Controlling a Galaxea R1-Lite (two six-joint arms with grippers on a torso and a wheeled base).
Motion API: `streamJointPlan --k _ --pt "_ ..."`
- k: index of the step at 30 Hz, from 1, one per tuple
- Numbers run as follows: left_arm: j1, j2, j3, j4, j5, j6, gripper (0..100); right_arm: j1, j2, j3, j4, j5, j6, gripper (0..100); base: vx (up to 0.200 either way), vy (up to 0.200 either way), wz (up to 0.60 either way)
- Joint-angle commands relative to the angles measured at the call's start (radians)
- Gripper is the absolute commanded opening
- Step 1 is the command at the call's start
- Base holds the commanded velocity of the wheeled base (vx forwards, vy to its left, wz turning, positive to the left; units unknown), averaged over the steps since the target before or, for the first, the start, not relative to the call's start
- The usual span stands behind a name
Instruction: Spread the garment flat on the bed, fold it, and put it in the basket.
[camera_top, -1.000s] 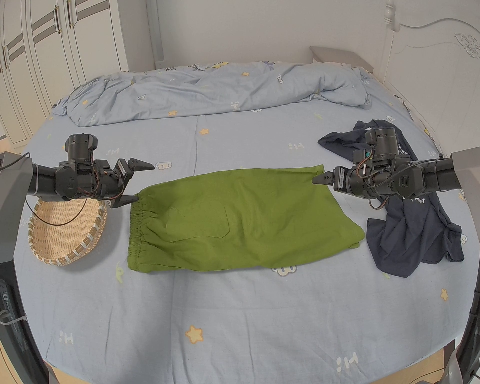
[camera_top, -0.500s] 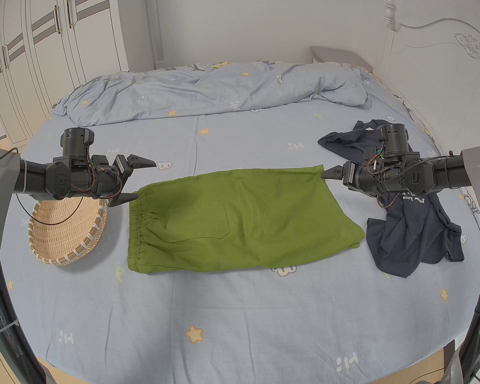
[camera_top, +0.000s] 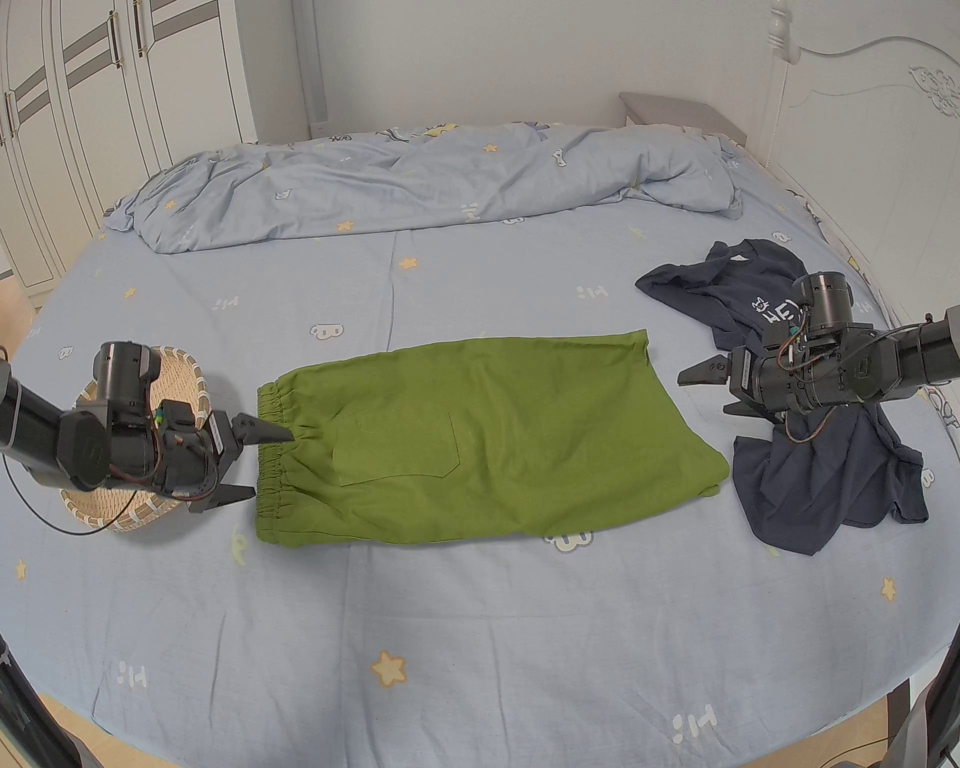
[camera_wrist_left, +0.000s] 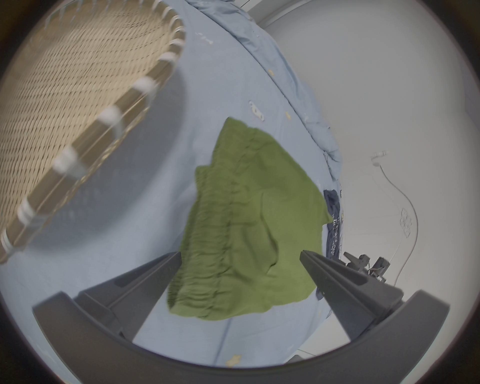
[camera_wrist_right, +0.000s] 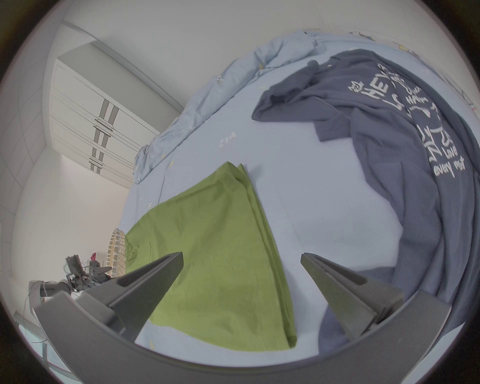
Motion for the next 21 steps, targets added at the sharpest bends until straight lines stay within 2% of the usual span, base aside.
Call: streamJointPlan --k 1,21 --pt "0.037 0.015 0.138 -0.098 -0.008 0.069 100 -0.024 -0.05 0.078 0.015 0.035 0.002 100 0.0 0.0 0.0" --pt "-0.009 0.122 0.096 -0.231 -0.007 0.054 100 -0.013 -0.055 0.1 0.011 0.033 0.002 100 0.0 0.0 0.0"
